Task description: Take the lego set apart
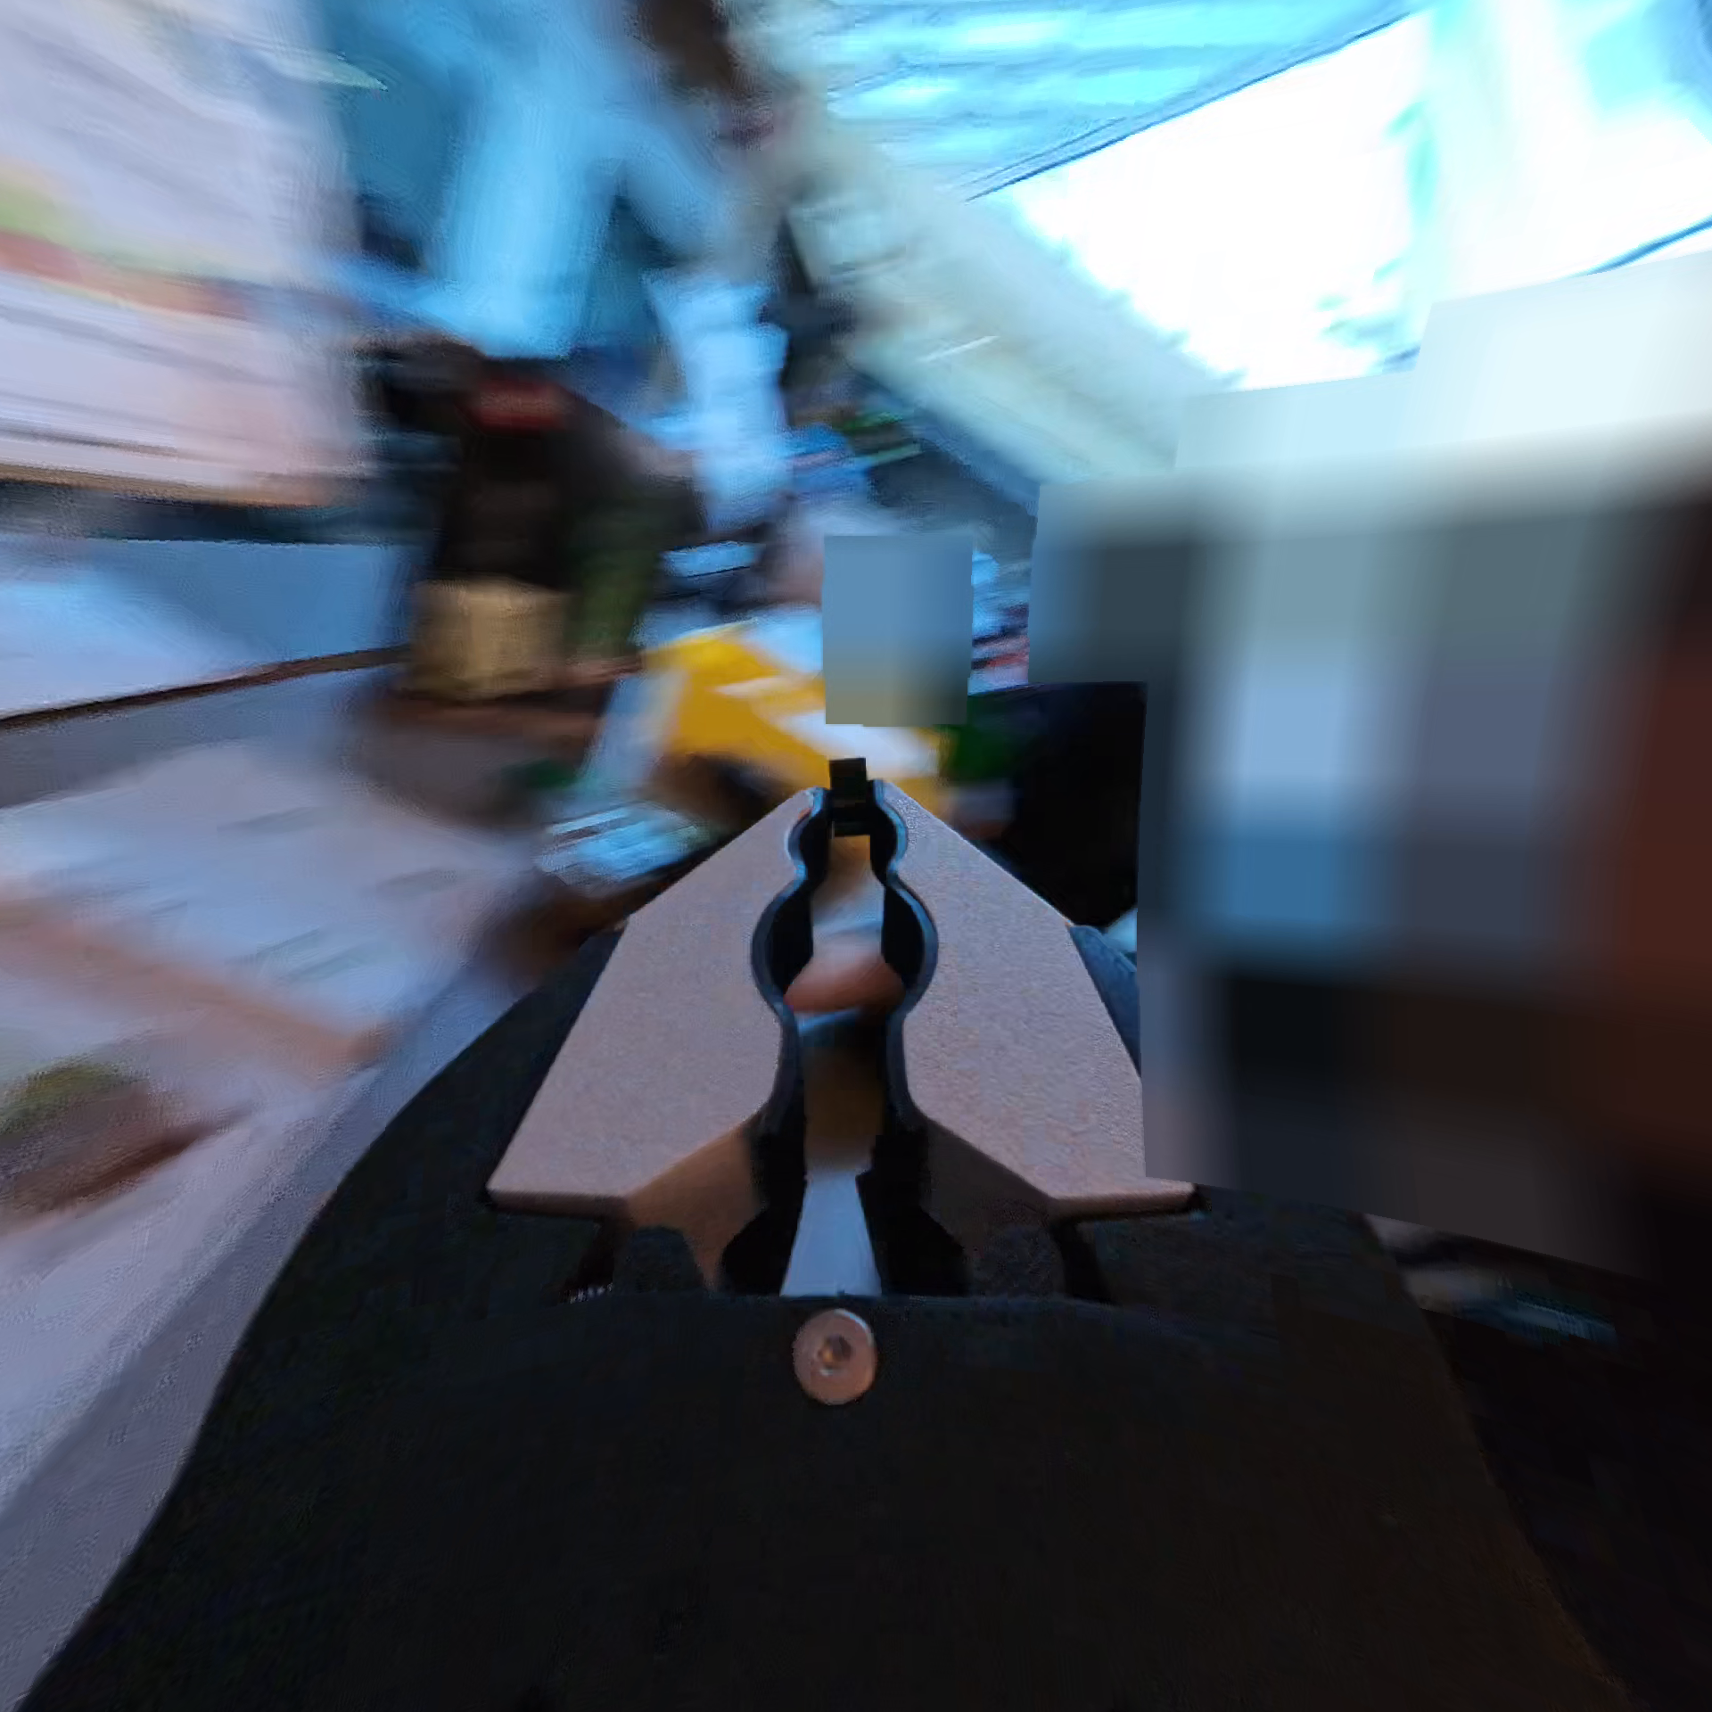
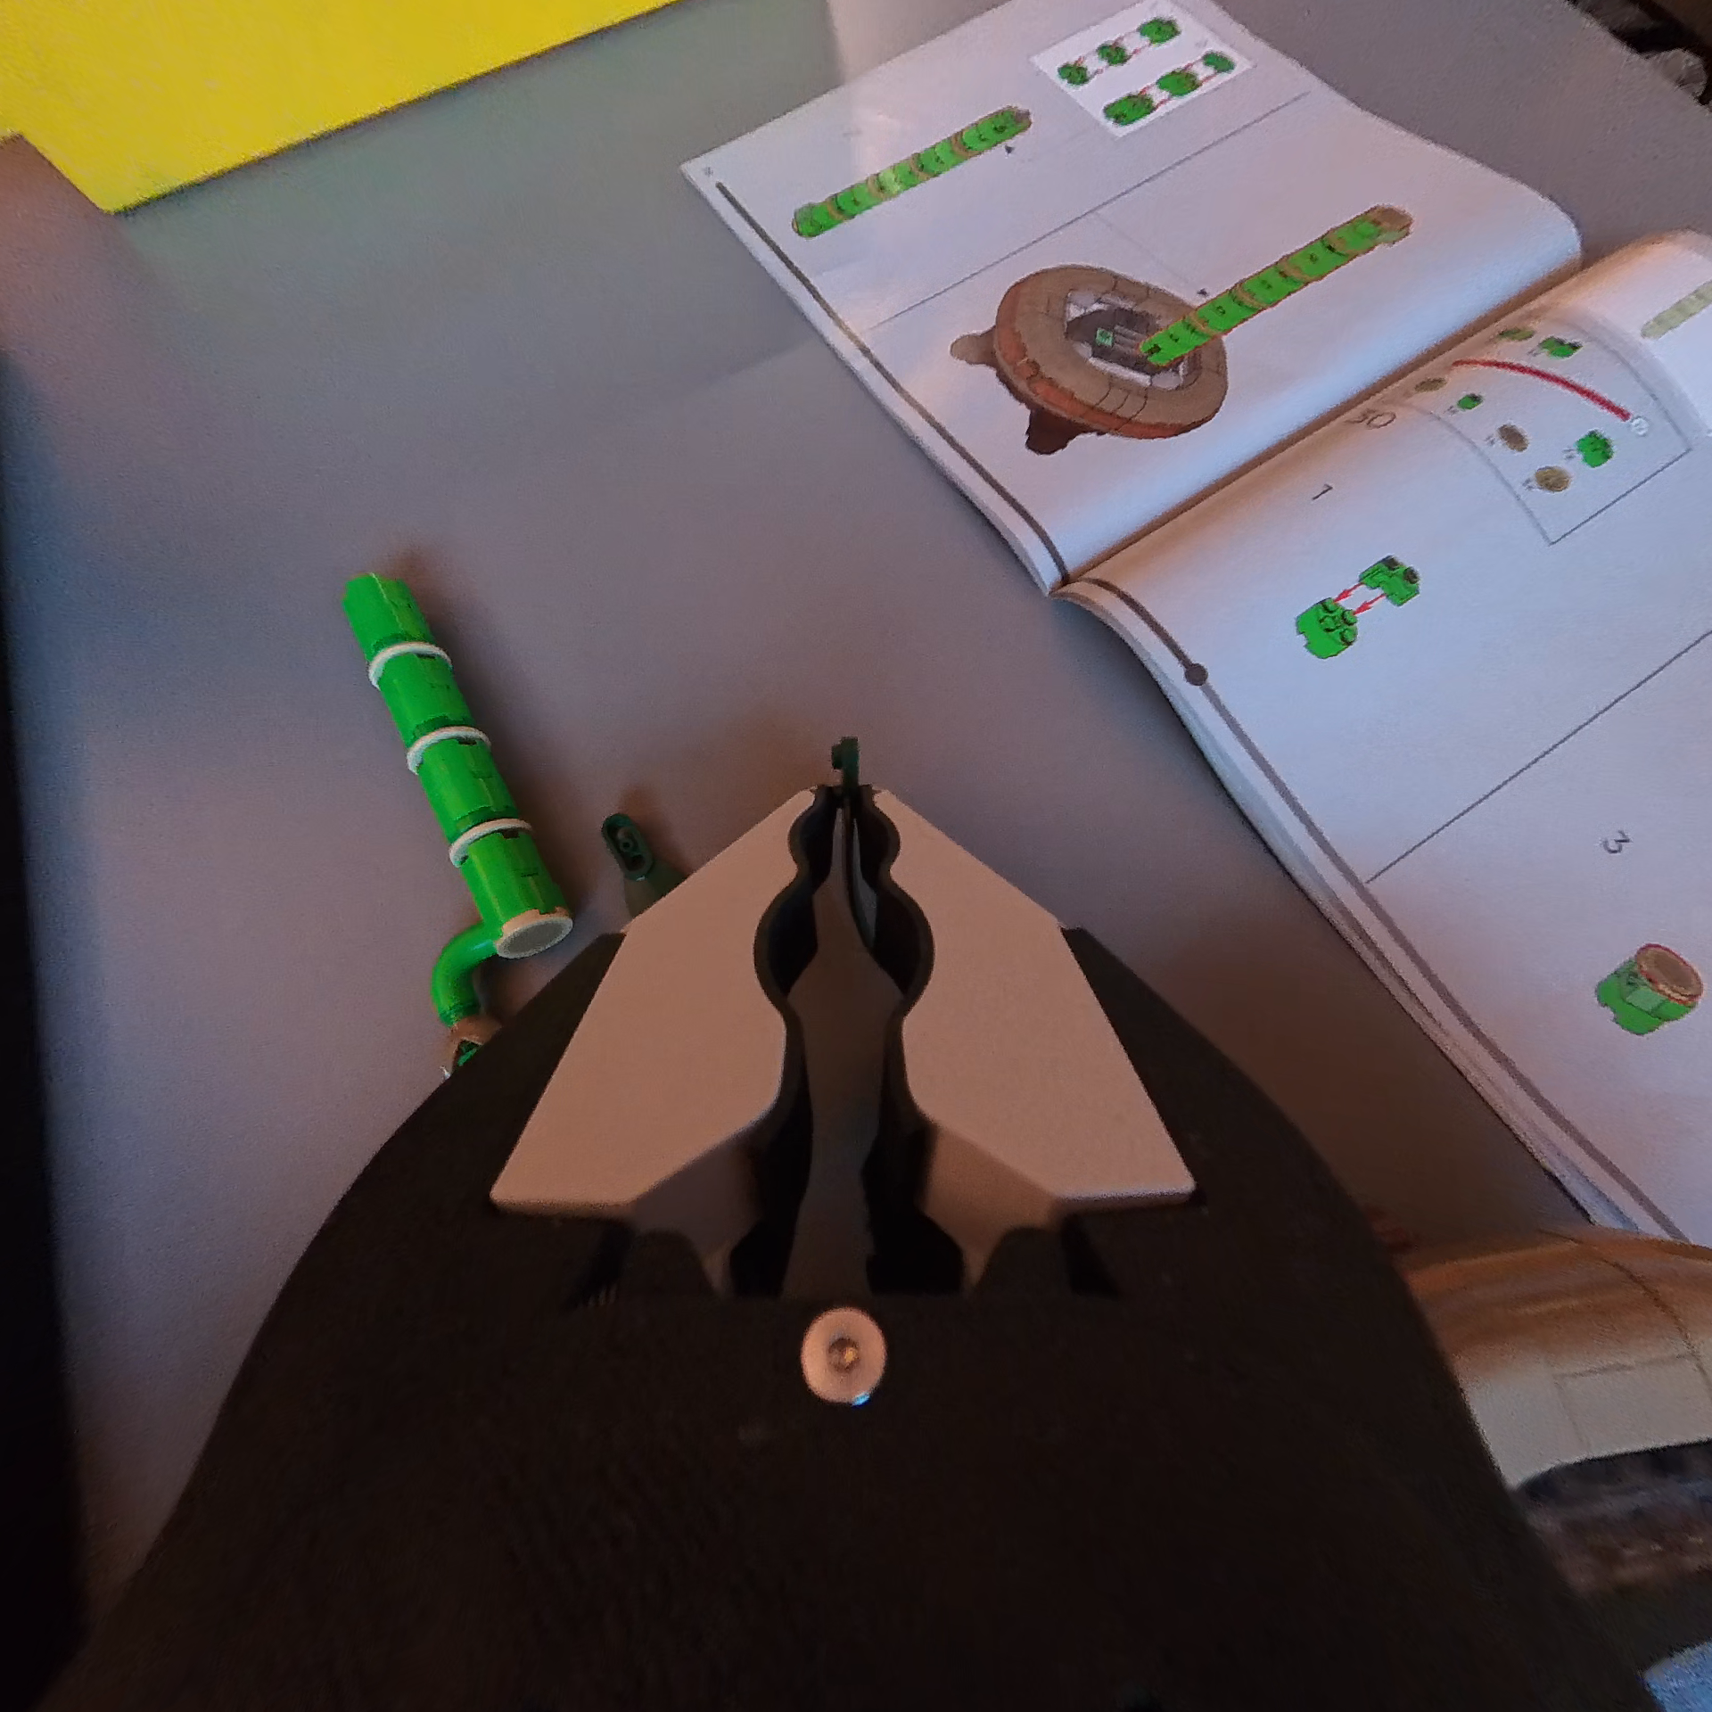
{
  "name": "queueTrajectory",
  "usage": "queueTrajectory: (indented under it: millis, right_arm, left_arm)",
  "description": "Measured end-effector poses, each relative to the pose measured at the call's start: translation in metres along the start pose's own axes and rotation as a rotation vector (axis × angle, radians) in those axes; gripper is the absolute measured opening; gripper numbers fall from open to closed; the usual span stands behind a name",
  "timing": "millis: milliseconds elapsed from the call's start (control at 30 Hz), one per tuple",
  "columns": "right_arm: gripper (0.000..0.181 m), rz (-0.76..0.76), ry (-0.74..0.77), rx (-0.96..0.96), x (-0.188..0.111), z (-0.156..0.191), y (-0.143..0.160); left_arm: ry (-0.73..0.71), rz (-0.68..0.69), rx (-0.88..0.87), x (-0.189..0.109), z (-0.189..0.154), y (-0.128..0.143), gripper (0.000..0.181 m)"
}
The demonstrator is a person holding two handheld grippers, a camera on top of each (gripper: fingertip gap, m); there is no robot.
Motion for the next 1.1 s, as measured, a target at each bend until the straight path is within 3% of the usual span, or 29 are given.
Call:
queueTrajectory:
  millis: [33, 100, 167, 300, 400, 433, 567, 633, 800, 867, 967, 1067, 1100]
  right_arm:
    - [0.003, -0.012, 0.002, 0.005, -0.001, -0.001, -0.001]
    - [0.003, -0.029, 0.007, 0.013, -0.002, -0.003, -0.003]
    - [0.003, -0.024, 0.022, 0.003, -0.003, -0.006, -0.004]
    - [0.003, -0.034, 0.06, -0.033, -0.006, -0.01, -0.007]
    - [0.003, -0.107, 0.032, 0.01, -0.011, -0.01, -0.013]
    - [0.003, -0.142, 0.019, 0.029, -0.014, -0.01, -0.017]
    - [0.003, -0.354, -0.017, 0.089, -0.037, -0.012, -0.039]
    - [0.003, -0.518, -0.163, 0.201, -0.054, -0.006, -0.054]
    - [0.002, -0.875, -0.758, 0.652, -0.089, -0.003, -0.074]
    - [0.002, -0.911, -0.834, 0.71, -0.091, -0.003, -0.075]
    - [0.002, -0.875, -0.867, 0.673, -0.09, 0.008, -0.077]
    - [0.002, -0.872, -0.888, 0.675, -0.09, 0.017, -0.08]
    - [0.002, -0.873, -0.872, 0.67, -0.089, 0.018, -0.08]
  left_arm:
    - [-0.309, 0.064, 0.14, -0.03, 0.023, -0.005, 0.005]
    - [-0.909, 0.2, 0.312, -0.107, 0.056, -0.014, 0.006]
    - [-1.196, 0.331, 0.268, -0.162, 0.069, -0.01, 0.006]
    - [-1.351, 0.448, 0.179, -0.211, 0.087, 0.002, 0.006]
    - [-1.424, 0.566, 0.159, -0.222, 0.095, 0.009, 0.049]
    - [-1.421, 0.58, 0.162, -0.219, 0.096, 0.01, 0.049]
    - [-1.354, 0.508, 0.291, -0.184, 0.088, 0.01, 0.042]
    - [-1.267, 0.439, 0.368, -0.152, 0.075, 0.012, 0.041]
    - [-0.526, 0.227, 0.319, -0.011, 0.021, 0.052, 0.036]
    - [-0.37, 0.204, 0.273, 0.029, 0.014, 0.072, 0.035]
    - [-0.258, 0.179, 0.198, 0.073, 0.016, 0.095, 0.035]
    - [-0.219, 0.123, 0.191, 0.094, 0.017, 0.102, 0.031]
    - [-0.211, 0.1, 0.219, 0.095, 0.017, 0.103, 0.02]
Point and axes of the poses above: each gripper's, where its closed fingertips meet, x out along the fingers, y out of its underside, z = x × y across the jaws, the point moved 6 cm from there along -x, back along the fingers, and after that the axes turned 6 degrees about -z, right-handed, at the moved point
